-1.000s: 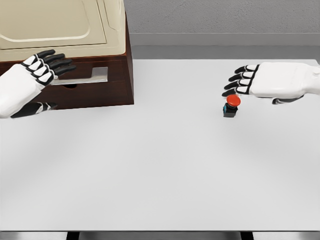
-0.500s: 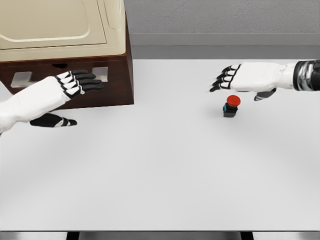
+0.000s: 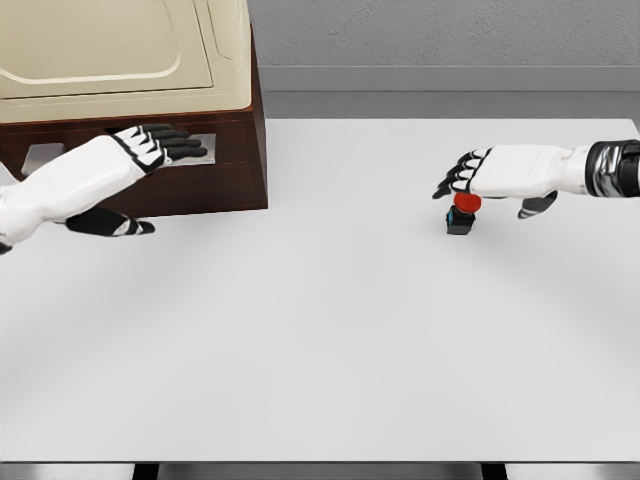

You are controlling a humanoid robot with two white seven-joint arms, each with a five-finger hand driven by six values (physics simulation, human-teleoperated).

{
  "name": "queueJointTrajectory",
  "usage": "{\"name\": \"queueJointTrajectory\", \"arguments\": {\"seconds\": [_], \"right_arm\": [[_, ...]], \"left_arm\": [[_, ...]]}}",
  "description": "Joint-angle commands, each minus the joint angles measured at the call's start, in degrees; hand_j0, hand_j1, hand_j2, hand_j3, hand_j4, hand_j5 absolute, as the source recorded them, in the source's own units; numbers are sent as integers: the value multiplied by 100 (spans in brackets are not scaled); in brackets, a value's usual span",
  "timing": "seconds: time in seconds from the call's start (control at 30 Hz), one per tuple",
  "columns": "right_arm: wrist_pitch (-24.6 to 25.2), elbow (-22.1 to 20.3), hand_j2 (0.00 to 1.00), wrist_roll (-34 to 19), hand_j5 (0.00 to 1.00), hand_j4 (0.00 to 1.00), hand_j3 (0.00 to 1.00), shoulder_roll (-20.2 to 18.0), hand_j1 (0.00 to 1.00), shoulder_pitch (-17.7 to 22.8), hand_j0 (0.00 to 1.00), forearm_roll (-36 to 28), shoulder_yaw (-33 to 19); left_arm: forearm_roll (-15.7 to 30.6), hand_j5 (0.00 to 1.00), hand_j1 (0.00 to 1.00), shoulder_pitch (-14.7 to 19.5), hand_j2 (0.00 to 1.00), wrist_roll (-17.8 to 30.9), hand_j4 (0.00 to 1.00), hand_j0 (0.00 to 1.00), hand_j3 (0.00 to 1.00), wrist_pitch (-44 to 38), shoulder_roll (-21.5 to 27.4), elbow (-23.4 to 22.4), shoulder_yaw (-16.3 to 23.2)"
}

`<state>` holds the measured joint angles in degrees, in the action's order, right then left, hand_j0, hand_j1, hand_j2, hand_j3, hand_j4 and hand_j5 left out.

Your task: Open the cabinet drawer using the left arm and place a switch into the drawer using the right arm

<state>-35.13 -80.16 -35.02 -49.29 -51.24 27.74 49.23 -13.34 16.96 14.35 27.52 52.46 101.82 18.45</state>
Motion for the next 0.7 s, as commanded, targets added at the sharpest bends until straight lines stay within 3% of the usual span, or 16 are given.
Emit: {"name": "queueJointTrajectory", "arguments": {"seconds": [0.0,0.23,0.67], "right_arm": [[13,0,100,2,100,100,100,16,100,9,100,-14,-10],[13,228,100,2,100,100,100,438,100,0,100,232,-1],[13,483,100,2,100,100,100,412,100,26,100,232,-1]], "left_arm": [[34,100,100,9,100,-2,100,100,100,-89,1,-48,106],[25,100,100,9,100,-2,100,100,100,-97,-60,-373,176],[51,100,100,9,100,-11,100,100,100,-97,-122,-575,344]]}}
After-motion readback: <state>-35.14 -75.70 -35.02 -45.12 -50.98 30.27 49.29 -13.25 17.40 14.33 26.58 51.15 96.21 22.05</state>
